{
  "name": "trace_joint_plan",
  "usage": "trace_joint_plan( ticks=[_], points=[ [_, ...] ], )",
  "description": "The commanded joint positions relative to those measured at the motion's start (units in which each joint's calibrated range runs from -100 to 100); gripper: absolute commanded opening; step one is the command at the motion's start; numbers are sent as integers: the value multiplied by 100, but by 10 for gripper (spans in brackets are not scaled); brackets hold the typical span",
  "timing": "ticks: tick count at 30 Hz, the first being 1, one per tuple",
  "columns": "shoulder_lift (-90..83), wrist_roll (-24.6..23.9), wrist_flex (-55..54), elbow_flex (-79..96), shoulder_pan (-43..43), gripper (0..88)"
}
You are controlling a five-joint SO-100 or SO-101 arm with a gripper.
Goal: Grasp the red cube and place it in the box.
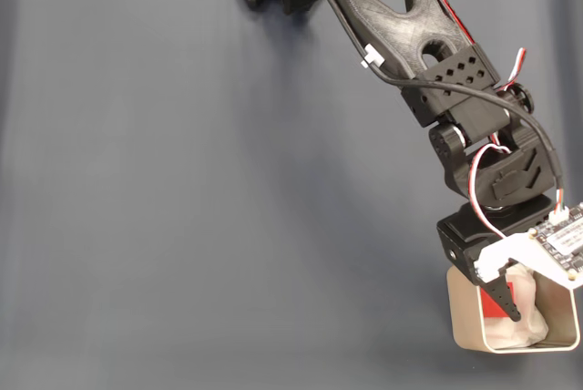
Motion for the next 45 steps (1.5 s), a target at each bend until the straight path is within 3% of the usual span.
trace_joint_plan(
  ticks=[1,20,23,31,35,45],
  points=[
    [-261,73,-152,-104,80,540],
    [-339,137,-185,5,80,517],
    [-383,186,-144,24,87,433],
    [-608,269,-111,142,87,65],
    [-773,303,-53,197,116,0],
    [-1518,200,37,416,421,0]
  ],
)
